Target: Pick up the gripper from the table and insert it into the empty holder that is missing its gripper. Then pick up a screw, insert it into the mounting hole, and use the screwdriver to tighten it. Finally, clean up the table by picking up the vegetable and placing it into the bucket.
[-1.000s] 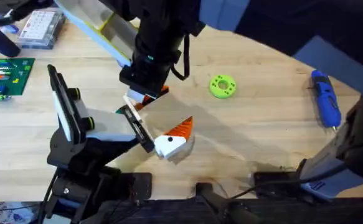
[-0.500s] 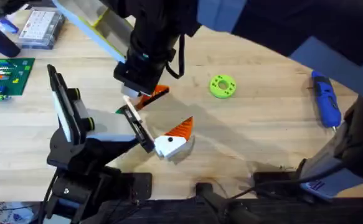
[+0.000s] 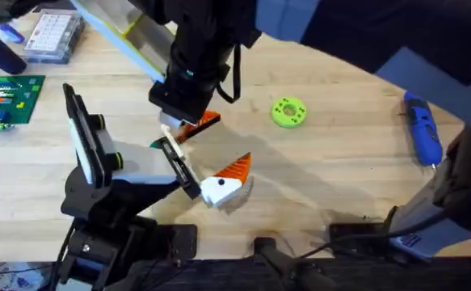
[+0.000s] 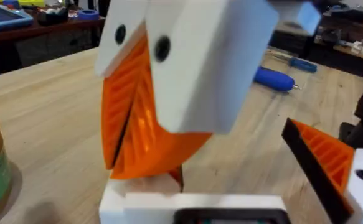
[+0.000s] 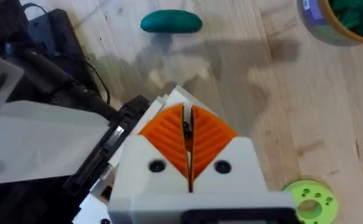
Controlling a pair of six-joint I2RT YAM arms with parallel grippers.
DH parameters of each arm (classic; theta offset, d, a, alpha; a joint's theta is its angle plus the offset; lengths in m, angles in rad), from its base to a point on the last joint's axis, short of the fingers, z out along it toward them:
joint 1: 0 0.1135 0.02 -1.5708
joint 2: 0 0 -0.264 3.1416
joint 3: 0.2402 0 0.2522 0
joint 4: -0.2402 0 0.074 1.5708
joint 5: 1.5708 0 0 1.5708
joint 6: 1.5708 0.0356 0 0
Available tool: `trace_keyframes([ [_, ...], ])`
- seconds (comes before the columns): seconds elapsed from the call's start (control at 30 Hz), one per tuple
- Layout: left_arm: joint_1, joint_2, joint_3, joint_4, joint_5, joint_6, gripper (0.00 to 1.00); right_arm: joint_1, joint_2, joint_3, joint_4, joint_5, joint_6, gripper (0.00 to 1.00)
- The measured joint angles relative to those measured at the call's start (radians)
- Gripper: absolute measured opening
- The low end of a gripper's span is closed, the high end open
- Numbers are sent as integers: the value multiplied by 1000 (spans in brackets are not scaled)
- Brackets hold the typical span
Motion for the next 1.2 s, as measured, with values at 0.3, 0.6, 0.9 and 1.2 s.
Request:
trace_keyframes([
  [0.3,0,0,0,-1,8,-1,993,0,0,1,-10,1,25,13],
  [0.6,-1,0,0,-2,19,-8,993,6,0,1,-16,9,28,13],
  [0.9,-1,0,0,-2,20,-7,993,7,-1,1,-16,11,28,13],
  [1.2,-1,0,0,-2,21,-6,992,9,-4,1,-25,10,29,13],
])
